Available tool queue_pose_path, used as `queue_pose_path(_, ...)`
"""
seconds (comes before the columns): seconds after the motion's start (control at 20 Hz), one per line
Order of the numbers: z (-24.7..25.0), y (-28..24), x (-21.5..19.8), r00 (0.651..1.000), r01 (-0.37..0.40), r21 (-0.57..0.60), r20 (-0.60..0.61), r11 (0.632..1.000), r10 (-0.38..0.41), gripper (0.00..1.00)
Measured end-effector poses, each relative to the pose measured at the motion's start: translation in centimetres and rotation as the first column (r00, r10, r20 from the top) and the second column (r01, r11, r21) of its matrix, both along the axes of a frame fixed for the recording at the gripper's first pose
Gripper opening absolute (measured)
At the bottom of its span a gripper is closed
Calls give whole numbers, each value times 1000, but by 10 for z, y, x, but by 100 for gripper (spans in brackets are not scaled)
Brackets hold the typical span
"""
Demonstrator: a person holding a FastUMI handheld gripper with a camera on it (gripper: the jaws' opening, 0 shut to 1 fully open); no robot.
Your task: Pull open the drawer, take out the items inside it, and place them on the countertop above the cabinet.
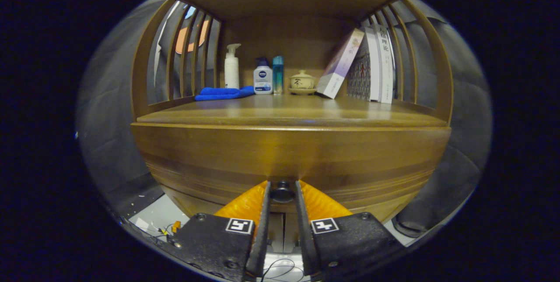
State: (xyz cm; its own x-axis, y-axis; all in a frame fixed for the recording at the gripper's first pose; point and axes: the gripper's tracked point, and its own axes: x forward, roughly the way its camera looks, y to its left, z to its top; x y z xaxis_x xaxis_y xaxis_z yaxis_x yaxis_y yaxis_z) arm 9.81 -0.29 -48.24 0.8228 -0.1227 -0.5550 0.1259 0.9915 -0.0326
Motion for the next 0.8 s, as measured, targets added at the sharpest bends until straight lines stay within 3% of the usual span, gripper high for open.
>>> queue_pose_path(0.3, 0, 1, -6, 999, 28, 24, -23, 999, -27, 22)
queue_pose_path(0.8, 12, 7, -70, 999, -8, -11, -33, 1000, 7, 20)
